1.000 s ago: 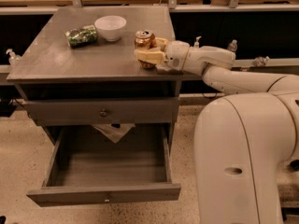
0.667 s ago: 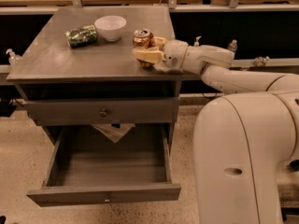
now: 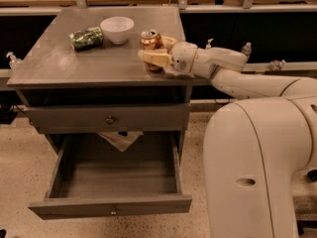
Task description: Pick orange can from middle drawer and place on counter
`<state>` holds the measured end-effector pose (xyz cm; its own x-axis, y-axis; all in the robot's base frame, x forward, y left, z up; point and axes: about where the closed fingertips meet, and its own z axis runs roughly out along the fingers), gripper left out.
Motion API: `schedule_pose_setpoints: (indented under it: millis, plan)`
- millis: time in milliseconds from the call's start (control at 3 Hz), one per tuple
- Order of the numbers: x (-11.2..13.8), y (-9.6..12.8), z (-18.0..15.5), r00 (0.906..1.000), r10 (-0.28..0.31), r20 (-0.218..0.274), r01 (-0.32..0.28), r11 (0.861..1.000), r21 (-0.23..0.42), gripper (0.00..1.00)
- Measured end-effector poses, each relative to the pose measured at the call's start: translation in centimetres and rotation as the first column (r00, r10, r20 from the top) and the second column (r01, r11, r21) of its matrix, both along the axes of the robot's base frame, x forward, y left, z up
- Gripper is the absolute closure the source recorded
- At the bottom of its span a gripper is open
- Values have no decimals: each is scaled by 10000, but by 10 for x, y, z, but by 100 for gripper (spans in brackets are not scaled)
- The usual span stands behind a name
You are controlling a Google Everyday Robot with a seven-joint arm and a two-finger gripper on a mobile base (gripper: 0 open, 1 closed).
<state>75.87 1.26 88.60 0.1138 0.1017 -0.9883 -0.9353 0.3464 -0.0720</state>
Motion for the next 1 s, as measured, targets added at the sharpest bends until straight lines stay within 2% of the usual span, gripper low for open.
schedule_pose_setpoints:
  millis: [333, 667, 1000]
  plan:
    - [0, 3, 1, 10000, 33, 57, -33, 10000, -5, 0]
    - [0, 3, 1, 10000, 43, 76, -43, 10000, -15, 0]
    - [-6, -9, 26, 9982, -203, 567, 237, 9979, -597, 0]
